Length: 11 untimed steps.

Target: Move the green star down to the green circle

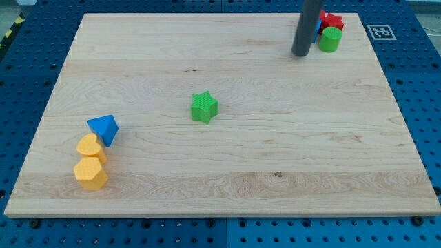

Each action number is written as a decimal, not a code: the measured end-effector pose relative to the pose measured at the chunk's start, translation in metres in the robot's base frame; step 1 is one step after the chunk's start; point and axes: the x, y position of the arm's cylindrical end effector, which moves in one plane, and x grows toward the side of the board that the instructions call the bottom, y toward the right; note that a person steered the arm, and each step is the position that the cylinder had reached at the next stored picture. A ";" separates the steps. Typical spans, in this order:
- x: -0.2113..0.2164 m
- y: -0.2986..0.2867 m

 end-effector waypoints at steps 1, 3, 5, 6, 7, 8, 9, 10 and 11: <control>0.048 -0.066; 0.119 -0.190; 0.150 -0.283; 0.175 -0.307; 0.207 -0.284; 0.196 -0.216; 0.139 -0.146; 0.088 -0.089; 0.083 -0.089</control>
